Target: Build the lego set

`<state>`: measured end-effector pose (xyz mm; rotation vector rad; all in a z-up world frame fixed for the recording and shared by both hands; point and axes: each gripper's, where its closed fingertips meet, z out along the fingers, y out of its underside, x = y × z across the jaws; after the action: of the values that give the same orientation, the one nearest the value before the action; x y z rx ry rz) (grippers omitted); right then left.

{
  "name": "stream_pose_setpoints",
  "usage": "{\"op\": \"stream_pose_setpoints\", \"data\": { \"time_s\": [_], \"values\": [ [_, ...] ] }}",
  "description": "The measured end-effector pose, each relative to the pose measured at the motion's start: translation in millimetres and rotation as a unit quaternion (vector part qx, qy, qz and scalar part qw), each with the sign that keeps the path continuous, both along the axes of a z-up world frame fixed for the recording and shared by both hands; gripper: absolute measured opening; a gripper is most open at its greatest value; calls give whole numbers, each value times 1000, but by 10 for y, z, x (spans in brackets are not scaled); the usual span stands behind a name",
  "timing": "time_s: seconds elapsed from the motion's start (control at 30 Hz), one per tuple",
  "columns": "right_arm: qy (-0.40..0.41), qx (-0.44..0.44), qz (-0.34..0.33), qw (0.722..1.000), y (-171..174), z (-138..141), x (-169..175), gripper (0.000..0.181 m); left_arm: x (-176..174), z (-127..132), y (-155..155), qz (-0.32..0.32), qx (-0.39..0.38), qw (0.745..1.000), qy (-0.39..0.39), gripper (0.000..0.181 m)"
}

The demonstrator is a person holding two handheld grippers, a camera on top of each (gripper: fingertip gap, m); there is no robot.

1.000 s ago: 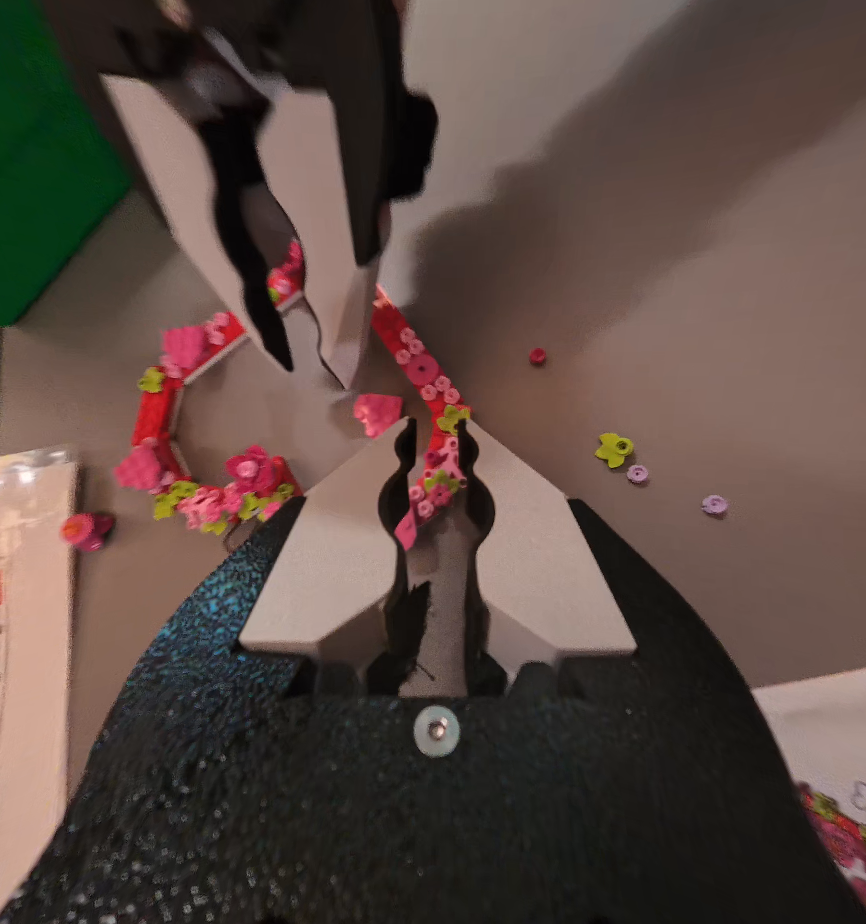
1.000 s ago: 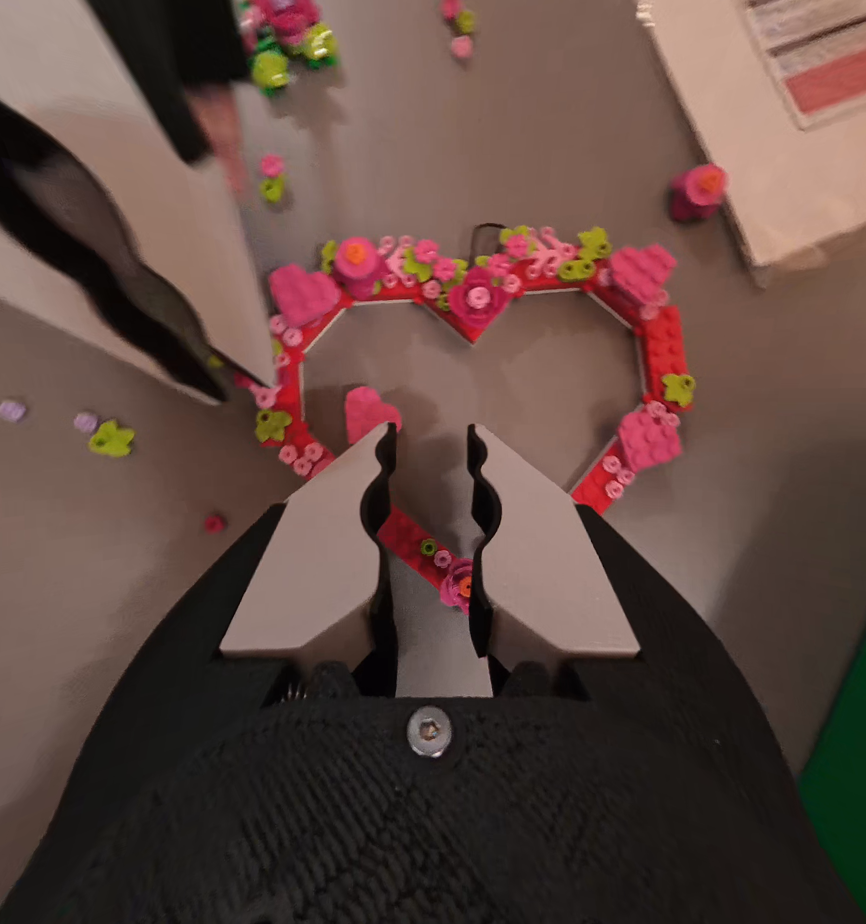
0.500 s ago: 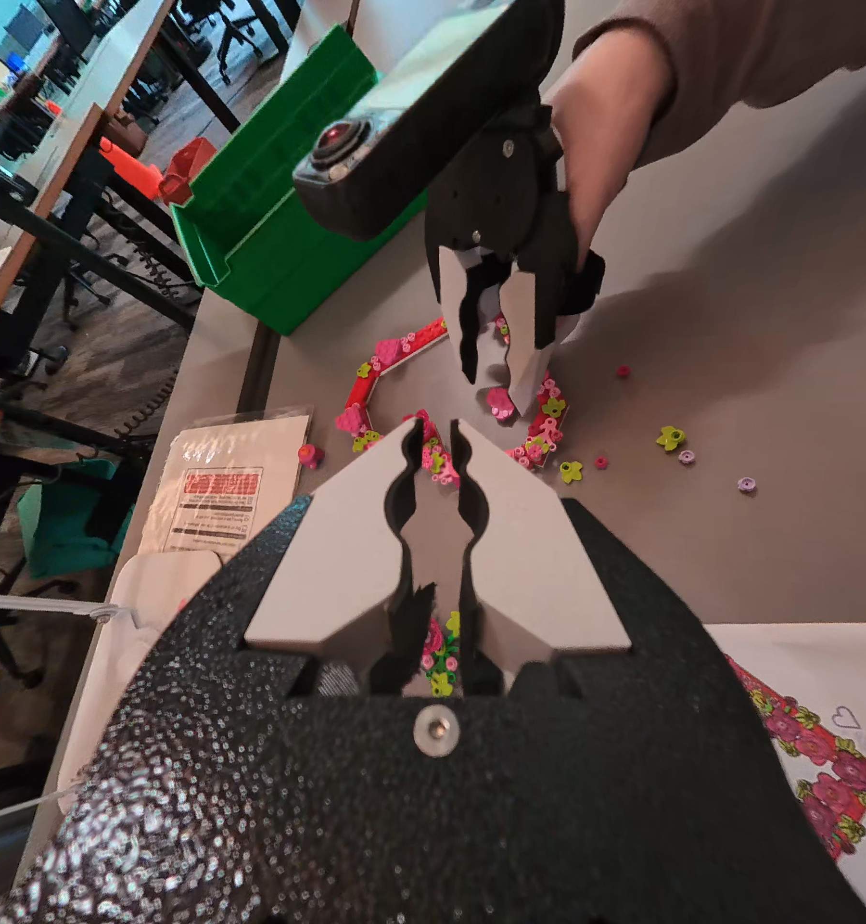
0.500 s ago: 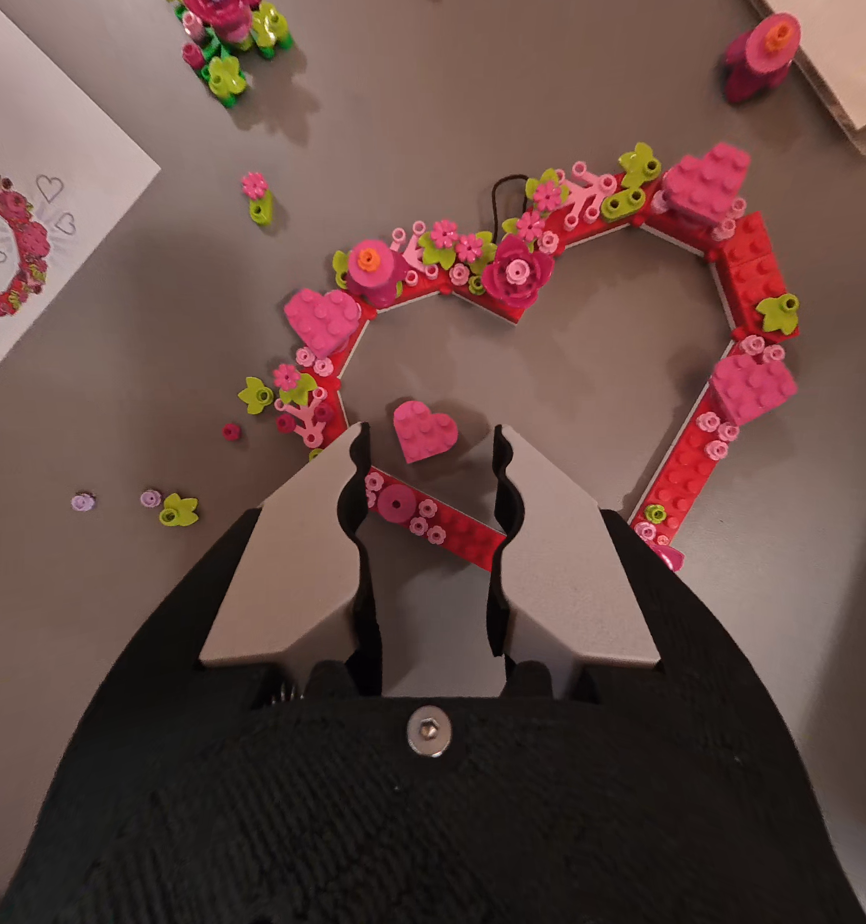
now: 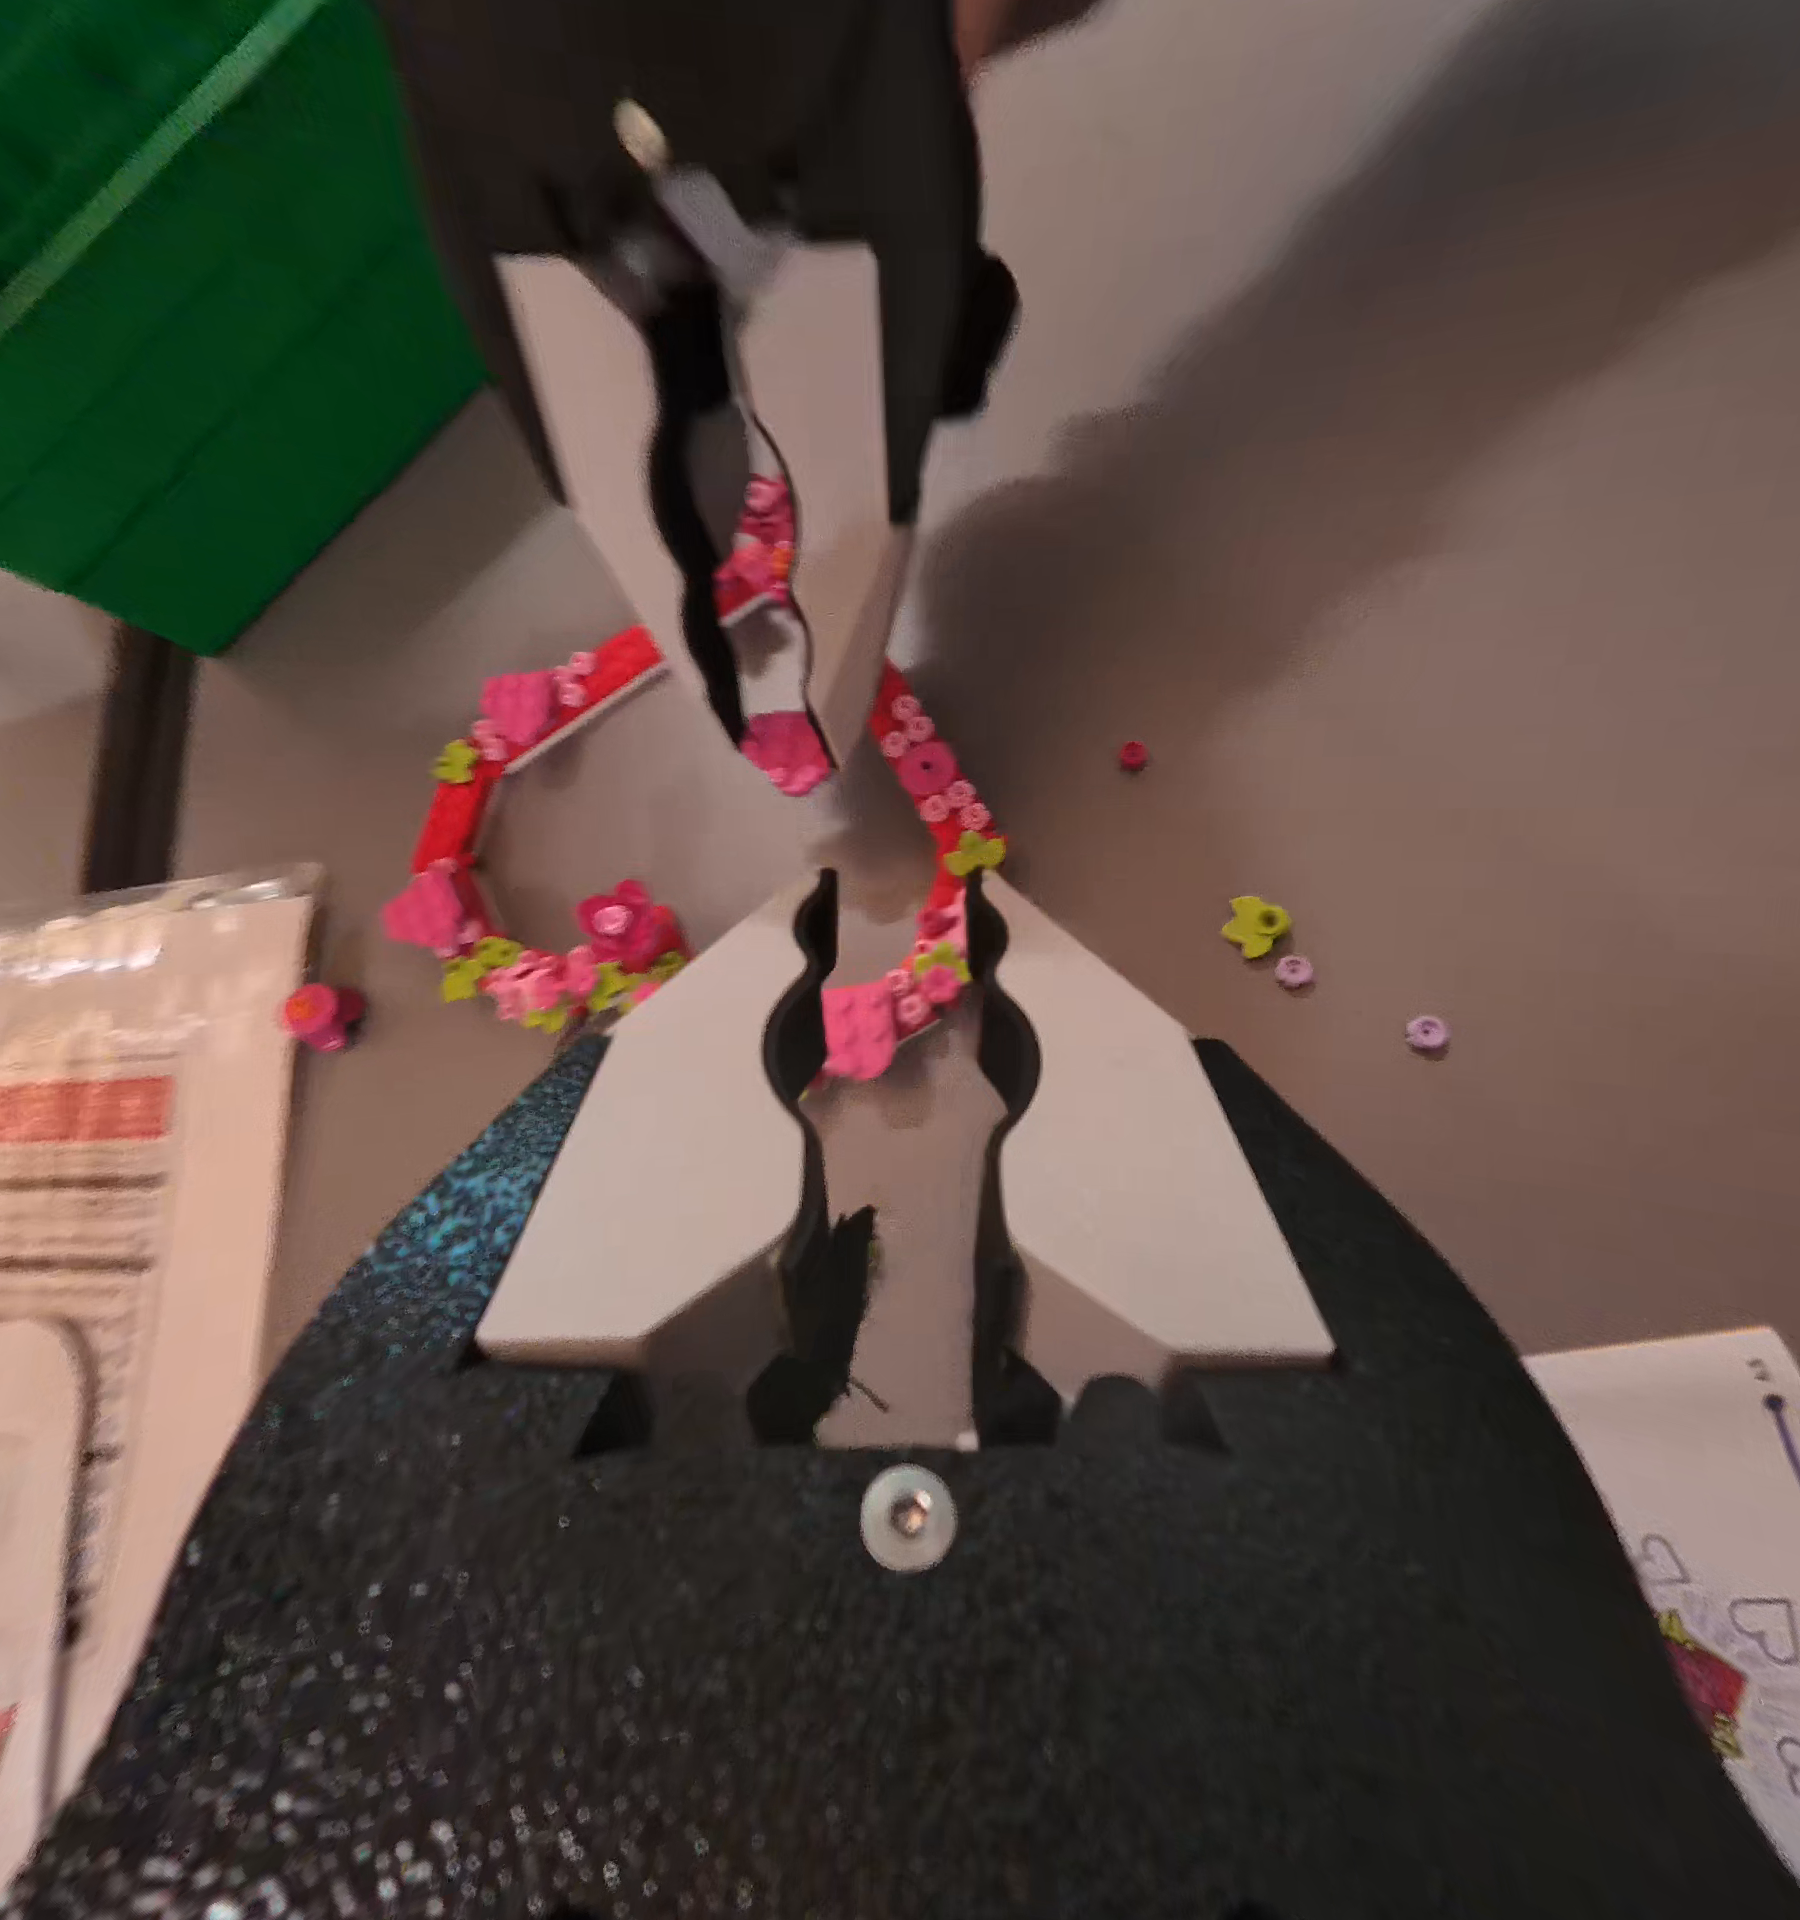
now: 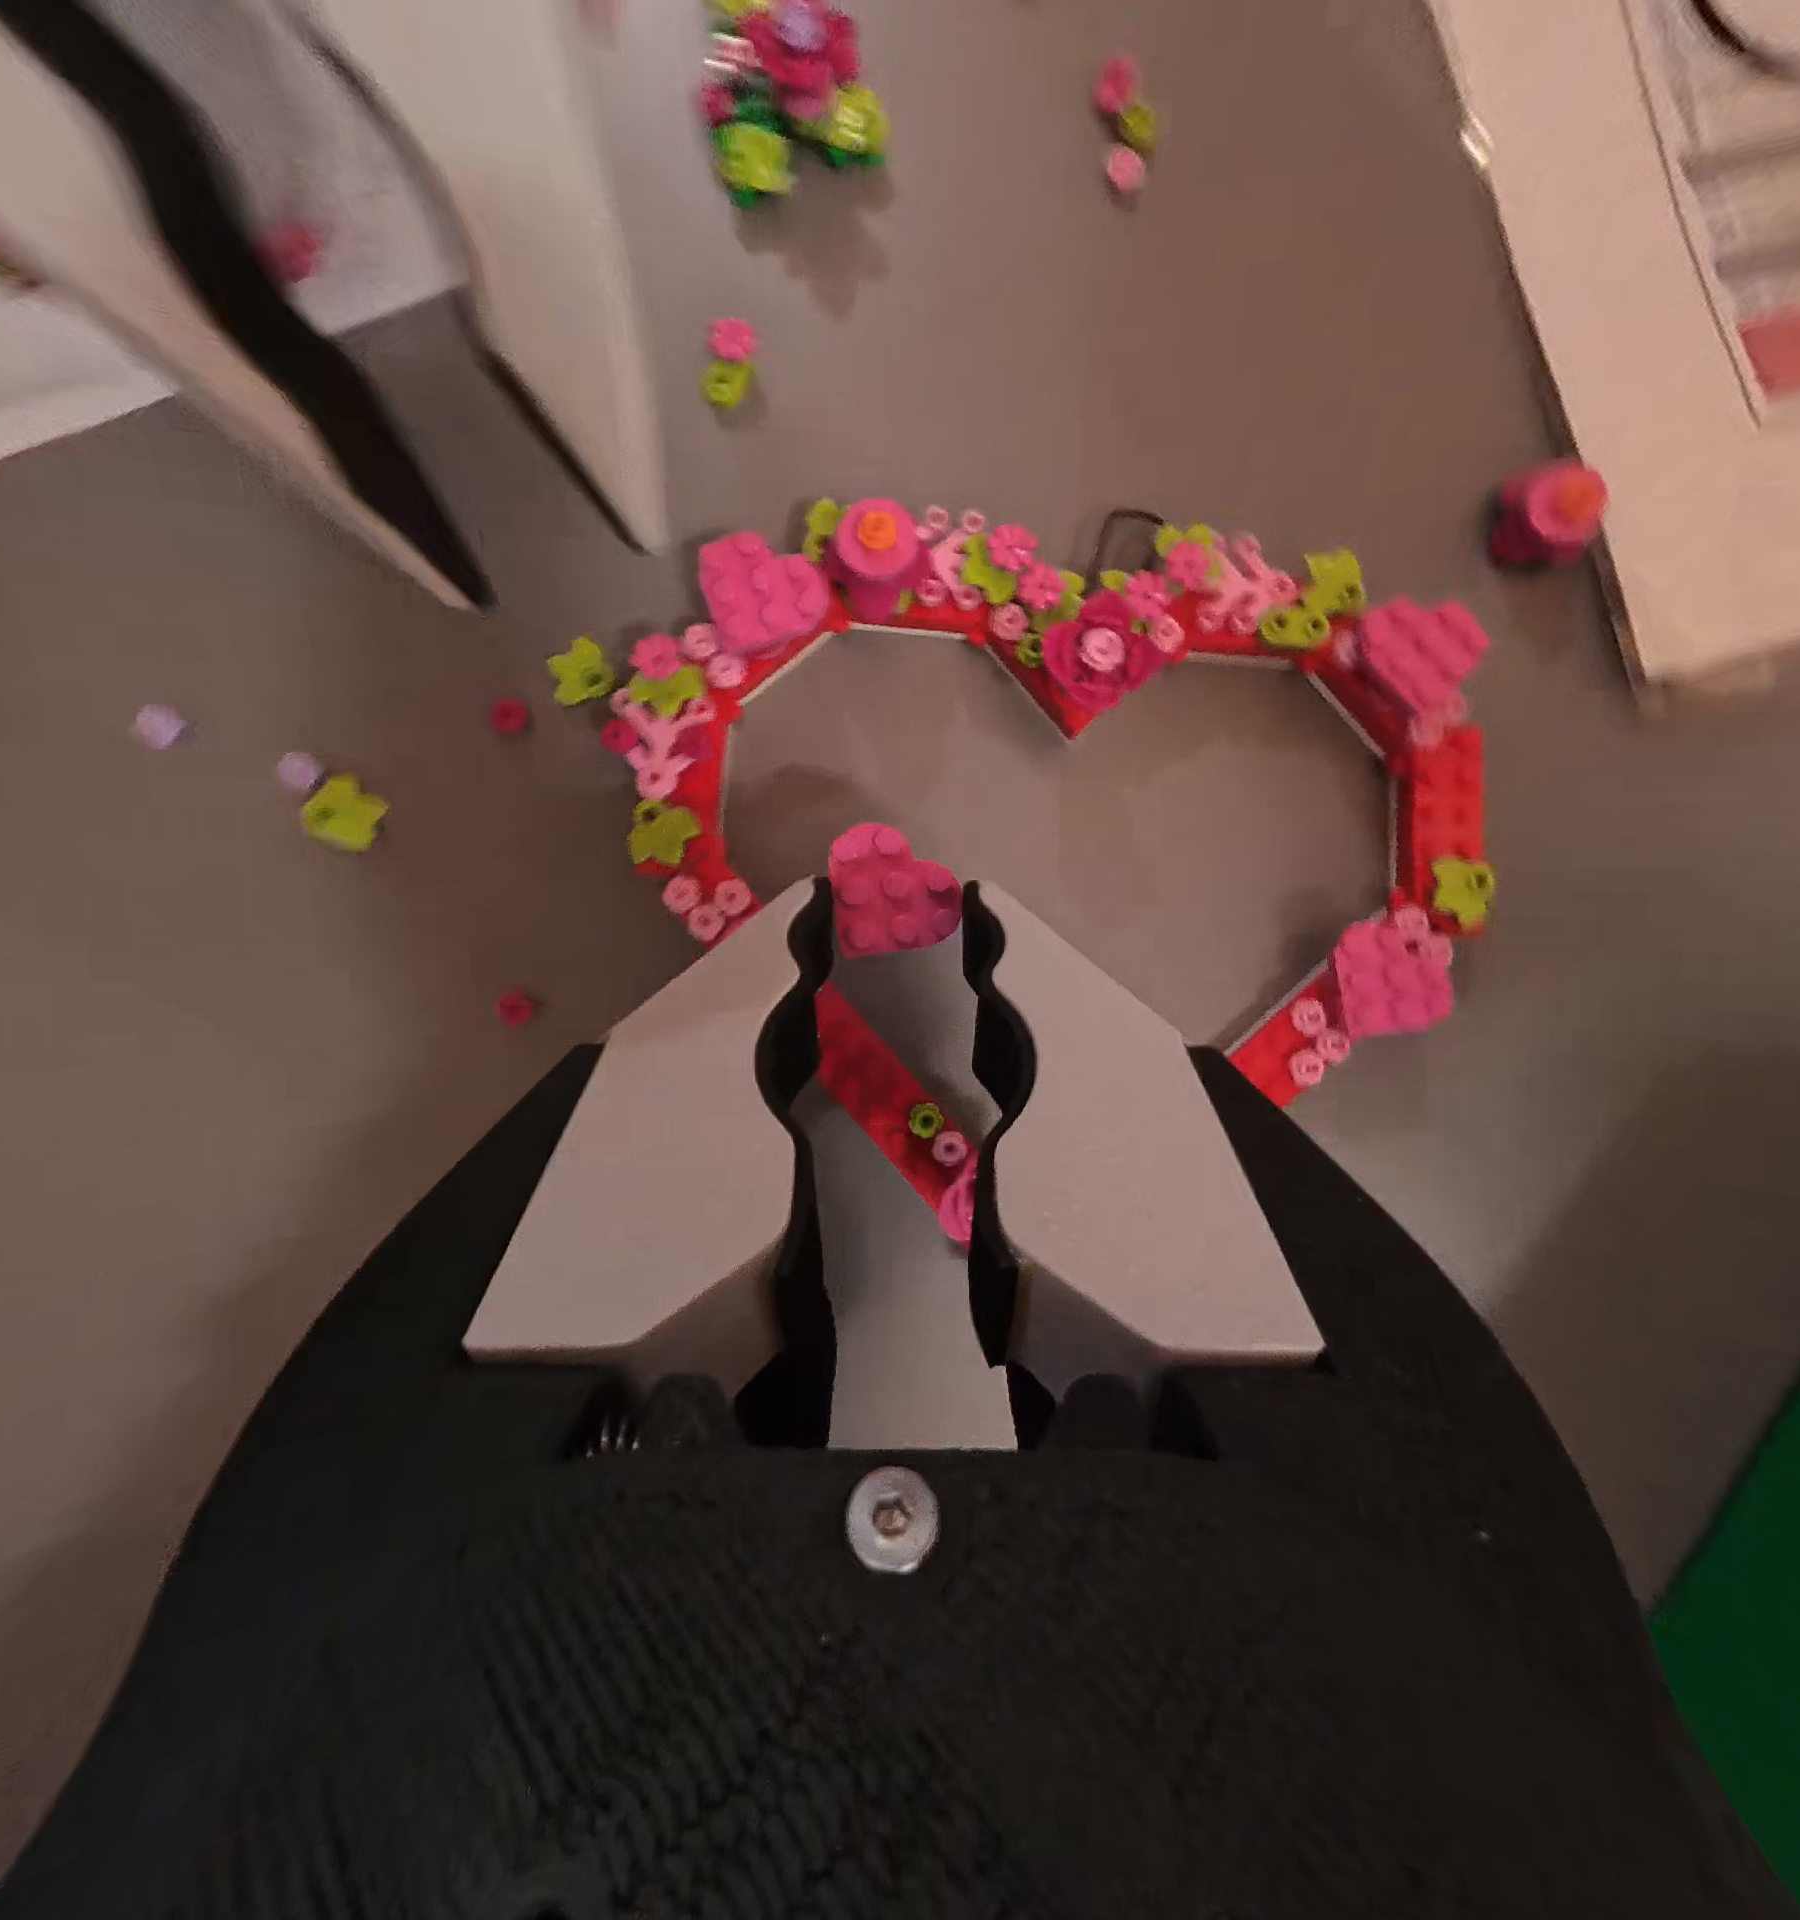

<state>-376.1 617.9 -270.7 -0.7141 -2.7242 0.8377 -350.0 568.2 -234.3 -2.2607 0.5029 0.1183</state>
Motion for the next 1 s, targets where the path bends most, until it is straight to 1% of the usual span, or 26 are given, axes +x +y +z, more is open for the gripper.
{"op": "stream_pose_setpoints", "data": {
  "time_s": [0.03, 0.07, 0.1, 0.17, 0.23, 0.3, 0.37, 0.5, 0.7, 0.77, 0.83, 1.0],
  "values": [
    [3, -3, 49, 999, -6, 19, 64, 23, 70, -92, 32, -13, -10, 1000, -10, 29],
    [5, -1, 101, 995, -13, 20, 139, 23, 133, -177, 62, -25, -16, 999, -21, 35],
    [11, 8, 138, 990, 0, 5, 178, 23, 183, -246, 92, -36, -19, 999, -31, 40],
    [9, 33, 183, 983, 46, -53, 194, 23, 215, -342, 155, -42, -15, 998, -52, 45],
    [-2, 23, 222, 975, 24, -85, 241, 23, 201, -394, 212, -37, -7, 996, -80, 47],
    [-11, 10, 246, 969, 0, -109, 259, 23, 214, -407, 257, -38, 3, 992, -117, 48],
    [-7, -2, 271, 963, -21, -122, 272, 23, 213, -434, 273, -38, 0, 991, -131, 46],
    [-4, -2, 318, 948, -41, -169, 317, 23, 157, -514, 288, -27, -8, 993, -115, 38],
    [2, 30, 369, 929, -83, -201, 327, 24, 118, -525, 264, -20, -14, 992, -120, 30],
    [-8, 42, 384, 923, -93, -210, 335, 23, 77, -561, 244, -16, -22, 994, -102, 25],
    [-20, 49, 397, 916, -107, -213, 345, 23, 62, -590, 232, -20, -27, 996, -84, 23],
    [-40, 75, 424, 902, -89, -227, 327, 24, 49, -627, 221, -21, -36, 997, -67, 20]
  ]
}}
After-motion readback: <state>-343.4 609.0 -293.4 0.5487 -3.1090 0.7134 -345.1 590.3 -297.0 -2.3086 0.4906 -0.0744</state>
